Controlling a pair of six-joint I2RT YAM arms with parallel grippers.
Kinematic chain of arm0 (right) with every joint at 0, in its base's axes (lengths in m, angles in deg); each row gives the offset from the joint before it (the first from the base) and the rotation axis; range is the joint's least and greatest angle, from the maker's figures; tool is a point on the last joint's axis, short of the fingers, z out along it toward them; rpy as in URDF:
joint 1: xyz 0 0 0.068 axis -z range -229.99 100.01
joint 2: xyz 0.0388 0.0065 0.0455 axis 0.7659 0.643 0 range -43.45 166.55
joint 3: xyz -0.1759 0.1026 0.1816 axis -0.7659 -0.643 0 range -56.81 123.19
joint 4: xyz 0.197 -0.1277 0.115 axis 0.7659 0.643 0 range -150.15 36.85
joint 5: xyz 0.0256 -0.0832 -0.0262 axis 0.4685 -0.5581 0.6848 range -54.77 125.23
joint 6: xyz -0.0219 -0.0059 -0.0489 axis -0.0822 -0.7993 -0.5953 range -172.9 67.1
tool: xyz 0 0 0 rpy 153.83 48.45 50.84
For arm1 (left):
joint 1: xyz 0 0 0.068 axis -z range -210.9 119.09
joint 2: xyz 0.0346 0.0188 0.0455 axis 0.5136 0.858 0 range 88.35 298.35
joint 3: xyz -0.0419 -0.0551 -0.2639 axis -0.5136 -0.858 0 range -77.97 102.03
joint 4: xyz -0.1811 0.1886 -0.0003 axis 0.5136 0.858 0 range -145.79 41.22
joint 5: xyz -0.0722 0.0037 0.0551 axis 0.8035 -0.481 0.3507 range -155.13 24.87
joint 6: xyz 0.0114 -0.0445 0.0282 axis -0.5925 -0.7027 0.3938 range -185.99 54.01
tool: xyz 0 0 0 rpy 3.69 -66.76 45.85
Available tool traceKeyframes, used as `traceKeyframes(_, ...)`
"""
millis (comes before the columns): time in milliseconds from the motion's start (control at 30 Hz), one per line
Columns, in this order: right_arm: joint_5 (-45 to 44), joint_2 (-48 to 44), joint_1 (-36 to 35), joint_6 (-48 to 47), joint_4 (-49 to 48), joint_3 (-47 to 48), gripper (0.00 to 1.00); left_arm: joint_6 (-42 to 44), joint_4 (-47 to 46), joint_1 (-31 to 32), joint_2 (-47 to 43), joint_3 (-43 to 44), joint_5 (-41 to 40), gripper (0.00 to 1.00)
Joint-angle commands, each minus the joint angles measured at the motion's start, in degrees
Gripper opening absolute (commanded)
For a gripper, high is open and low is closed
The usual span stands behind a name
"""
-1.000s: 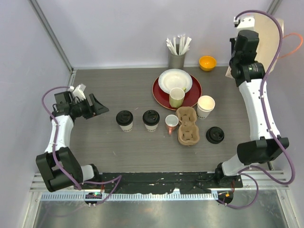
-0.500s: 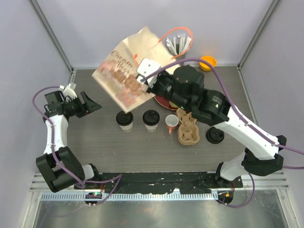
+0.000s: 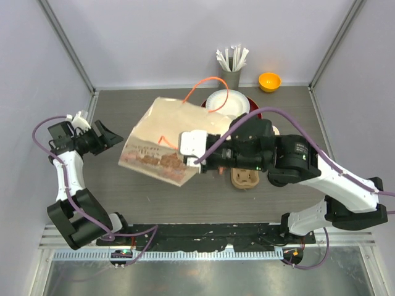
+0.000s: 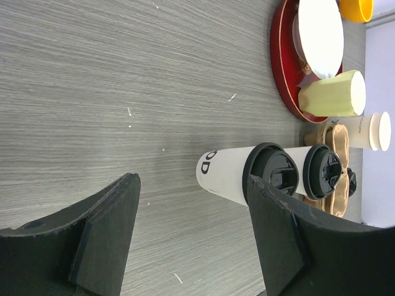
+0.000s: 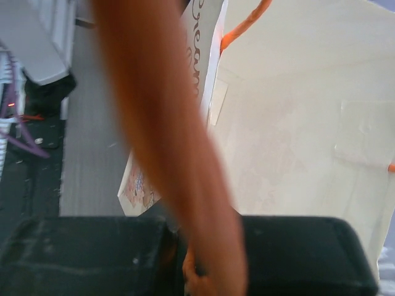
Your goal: Pack the takeout coffee
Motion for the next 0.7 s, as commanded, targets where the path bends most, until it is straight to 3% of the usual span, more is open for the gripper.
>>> traceKeyframes(0, 3.2, -0.7, -5.9, 2.2, 5.0, -1.5, 0.01, 0.6, -0.2, -1.0, 0.2, 2.1, 1.3, 0.74)
traceKeyframes(233, 3.2, -0.1, -8.3, 3.7, 7.1, -6.2, 0.01, 0.6, 0.0, -1.3, 0.9, 1.9, 1.8, 0.74)
traceKeyframes(433, -3.1, 0.7, -8.4, 3.6, 1.4, -15.3, 0.01, 0.6, 0.0, -1.4, 0.7, 2.0, 1.8, 0.74)
traceKeyframes(667, -1.5, 4.1, -8.9, 0.1, -0.7, -20.9, 0.01, 0.8, 0.1, -1.7, 0.7, 1.8, 1.9, 0.74)
